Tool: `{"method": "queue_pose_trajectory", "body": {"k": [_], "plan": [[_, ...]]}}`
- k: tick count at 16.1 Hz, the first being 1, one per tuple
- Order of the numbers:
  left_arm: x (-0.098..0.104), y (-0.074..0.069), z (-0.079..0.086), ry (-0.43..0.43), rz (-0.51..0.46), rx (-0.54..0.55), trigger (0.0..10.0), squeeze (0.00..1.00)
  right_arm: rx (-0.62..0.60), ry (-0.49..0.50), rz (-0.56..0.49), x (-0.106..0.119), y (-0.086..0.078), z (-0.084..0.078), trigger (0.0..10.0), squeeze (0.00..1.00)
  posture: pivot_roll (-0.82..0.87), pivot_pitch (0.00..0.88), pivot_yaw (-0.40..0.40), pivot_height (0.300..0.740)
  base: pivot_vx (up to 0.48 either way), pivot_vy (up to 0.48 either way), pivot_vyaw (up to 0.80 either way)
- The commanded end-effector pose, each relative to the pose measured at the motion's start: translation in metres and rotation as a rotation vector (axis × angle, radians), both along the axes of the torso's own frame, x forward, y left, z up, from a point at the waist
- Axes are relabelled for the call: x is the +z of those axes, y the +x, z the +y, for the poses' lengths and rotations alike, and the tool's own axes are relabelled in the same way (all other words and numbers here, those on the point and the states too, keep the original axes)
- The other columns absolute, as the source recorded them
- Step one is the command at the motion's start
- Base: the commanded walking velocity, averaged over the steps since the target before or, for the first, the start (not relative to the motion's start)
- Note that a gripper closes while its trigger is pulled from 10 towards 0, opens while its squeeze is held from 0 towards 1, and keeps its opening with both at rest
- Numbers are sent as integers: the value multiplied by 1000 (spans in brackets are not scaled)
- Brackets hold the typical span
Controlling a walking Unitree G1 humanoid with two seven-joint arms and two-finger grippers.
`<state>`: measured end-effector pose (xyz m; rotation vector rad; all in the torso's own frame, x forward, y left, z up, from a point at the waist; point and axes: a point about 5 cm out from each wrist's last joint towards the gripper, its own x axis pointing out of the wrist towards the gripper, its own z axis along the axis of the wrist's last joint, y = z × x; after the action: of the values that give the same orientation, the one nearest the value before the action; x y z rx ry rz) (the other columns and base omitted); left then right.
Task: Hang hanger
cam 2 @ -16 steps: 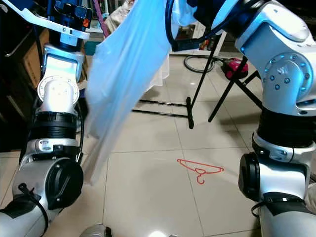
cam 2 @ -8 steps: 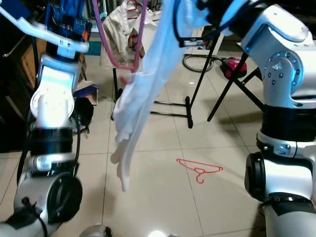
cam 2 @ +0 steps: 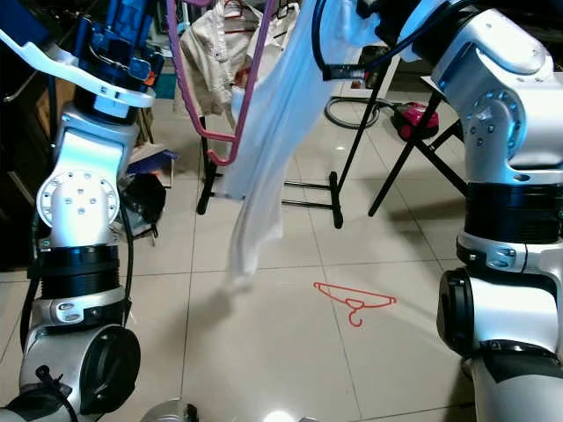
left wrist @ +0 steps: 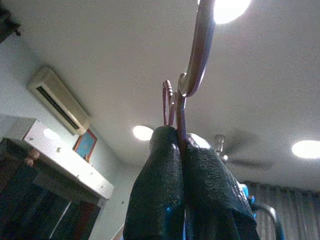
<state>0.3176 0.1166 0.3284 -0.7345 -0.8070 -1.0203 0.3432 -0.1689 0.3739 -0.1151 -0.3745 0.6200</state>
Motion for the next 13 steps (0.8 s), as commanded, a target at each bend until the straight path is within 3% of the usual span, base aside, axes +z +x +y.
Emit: {"method": "queue_pose_trajectory", "body": {"k": [1,7,10,11,13], "plan": [[18,-9,-2,-3,-71,-13,10000,0,-13,-41,-11,-7,-1,-6,10000,0,-81,0,-84,740,0,0,0],[43,-11,0,1,-140,-7,10000,0,-7,-67,26,-27,0,-8,10000,0,-74,0,-69,740,0,0,0],[41,-5,-1,24,-129,8,10000,0,30,-54,12,-22,-6,-3,10000,0,-80,0,-64,740,0,0,0],[36,6,7,47,-92,79,10000,0,41,-65,13,-24,-8,-2,10000,0,-84,0,-63,740,0,0,0],[37,20,33,12,-35,203,10000,0,43,-65,26,-29,-11,-3,10000,0,-75,0,-61,740,0,0,0]]}}
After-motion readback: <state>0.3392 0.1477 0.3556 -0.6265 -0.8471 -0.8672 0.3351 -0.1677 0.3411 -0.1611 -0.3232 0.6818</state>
